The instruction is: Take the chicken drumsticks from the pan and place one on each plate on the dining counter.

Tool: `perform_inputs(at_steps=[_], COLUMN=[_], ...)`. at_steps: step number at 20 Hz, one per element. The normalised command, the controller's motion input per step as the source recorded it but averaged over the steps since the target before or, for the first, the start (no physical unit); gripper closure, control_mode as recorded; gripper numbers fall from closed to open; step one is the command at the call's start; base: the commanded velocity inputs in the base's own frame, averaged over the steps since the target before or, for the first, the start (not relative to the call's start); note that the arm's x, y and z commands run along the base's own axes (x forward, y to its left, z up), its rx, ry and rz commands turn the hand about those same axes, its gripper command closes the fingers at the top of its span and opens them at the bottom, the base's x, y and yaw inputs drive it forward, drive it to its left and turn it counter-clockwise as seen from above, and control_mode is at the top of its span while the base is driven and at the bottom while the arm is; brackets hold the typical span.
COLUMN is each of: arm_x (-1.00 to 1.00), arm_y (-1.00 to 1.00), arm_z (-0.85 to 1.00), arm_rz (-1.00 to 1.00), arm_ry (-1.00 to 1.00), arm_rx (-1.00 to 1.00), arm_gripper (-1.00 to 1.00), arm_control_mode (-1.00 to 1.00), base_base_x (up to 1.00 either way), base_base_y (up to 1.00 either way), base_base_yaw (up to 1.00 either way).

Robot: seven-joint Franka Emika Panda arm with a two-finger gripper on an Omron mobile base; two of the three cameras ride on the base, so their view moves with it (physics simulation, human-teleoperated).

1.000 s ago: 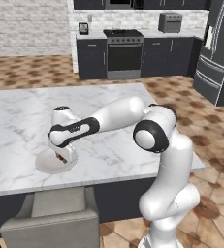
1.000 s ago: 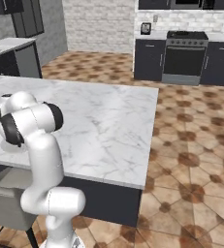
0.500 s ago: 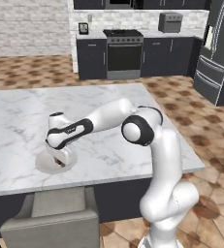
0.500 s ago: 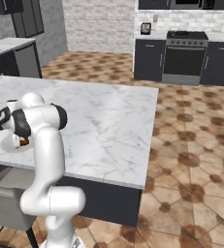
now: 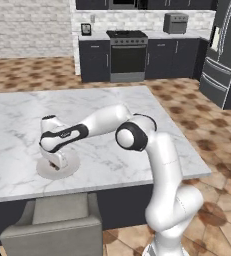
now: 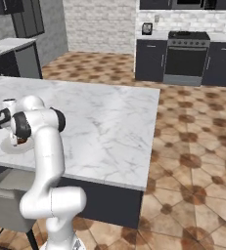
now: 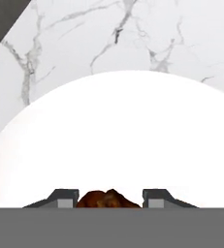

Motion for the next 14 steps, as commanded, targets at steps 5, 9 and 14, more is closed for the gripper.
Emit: perform_inputs(at_steps=[5, 9, 14], arm_x=[0.02, -0.11, -0.10], arm_y=[0.06, -0.24, -0.30], arm_z=[-0.25, -0.56, -0.31], arm_rz=[0.00, 0.00, 0.00], arm_ry=[0.00, 0.00, -0.06], arm_rx=[0.00, 0.00, 0.00], arm_gripper=[1.00, 1.00, -1.00], arm_control_mode=[-1.00, -1.00, -1.00], base_base_x=[0.00, 0.00, 0.00], base_base_y=[0.00, 0.00, 0.00], base_base_yaw=[0.00, 0.00, 0.00])
